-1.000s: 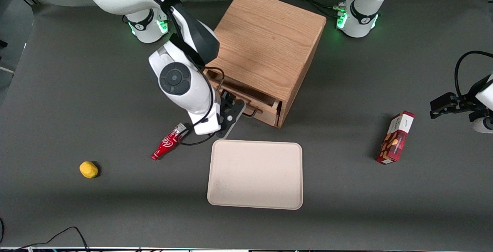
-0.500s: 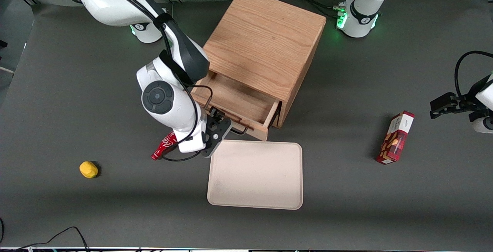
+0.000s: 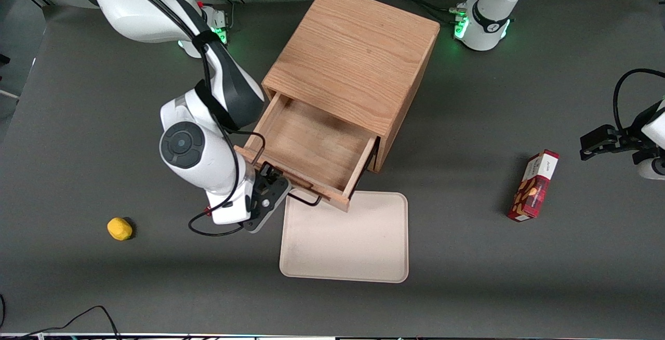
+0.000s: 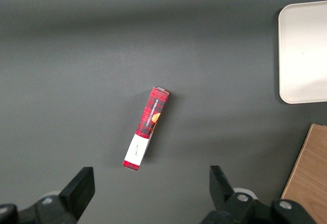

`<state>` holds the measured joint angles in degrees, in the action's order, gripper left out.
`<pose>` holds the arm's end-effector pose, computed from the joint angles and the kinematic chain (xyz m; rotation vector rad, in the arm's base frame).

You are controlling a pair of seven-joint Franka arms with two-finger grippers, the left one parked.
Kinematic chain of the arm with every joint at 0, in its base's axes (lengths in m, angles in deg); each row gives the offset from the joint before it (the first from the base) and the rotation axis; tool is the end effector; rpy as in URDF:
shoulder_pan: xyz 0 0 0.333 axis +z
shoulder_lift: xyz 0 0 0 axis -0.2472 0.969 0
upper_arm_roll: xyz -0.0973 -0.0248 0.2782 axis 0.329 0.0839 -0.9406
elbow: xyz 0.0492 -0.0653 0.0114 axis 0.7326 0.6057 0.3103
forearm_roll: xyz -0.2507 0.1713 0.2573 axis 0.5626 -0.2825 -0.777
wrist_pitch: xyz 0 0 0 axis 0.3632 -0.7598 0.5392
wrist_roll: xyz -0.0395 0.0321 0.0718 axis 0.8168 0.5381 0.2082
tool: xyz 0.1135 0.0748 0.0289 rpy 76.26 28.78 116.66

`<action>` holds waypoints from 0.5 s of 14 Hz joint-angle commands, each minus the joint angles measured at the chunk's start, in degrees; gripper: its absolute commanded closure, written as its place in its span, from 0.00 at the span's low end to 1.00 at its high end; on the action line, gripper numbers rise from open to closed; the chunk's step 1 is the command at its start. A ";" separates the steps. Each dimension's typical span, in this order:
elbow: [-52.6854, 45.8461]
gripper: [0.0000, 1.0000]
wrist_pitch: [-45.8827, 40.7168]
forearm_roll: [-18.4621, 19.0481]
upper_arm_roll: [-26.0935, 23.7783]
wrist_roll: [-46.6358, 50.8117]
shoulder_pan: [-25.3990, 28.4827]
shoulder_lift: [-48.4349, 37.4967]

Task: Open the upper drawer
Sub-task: 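Pull the upper drawer outward by its handle with the right gripper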

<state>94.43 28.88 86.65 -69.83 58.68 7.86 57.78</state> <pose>0.6725 0.3180 0.3611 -2.7609 -1.3419 -0.1370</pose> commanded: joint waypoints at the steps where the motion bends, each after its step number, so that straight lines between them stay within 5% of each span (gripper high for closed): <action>1: -2.63 0.00 2.69 0.67 0.60 -1.56 -1.07 2.06; 7: -2.72 0.00 8.41 0.75 1.48 -1.47 -3.18 3.29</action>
<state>93.40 32.99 86.09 -69.56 57.86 5.03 59.03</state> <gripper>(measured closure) 0.000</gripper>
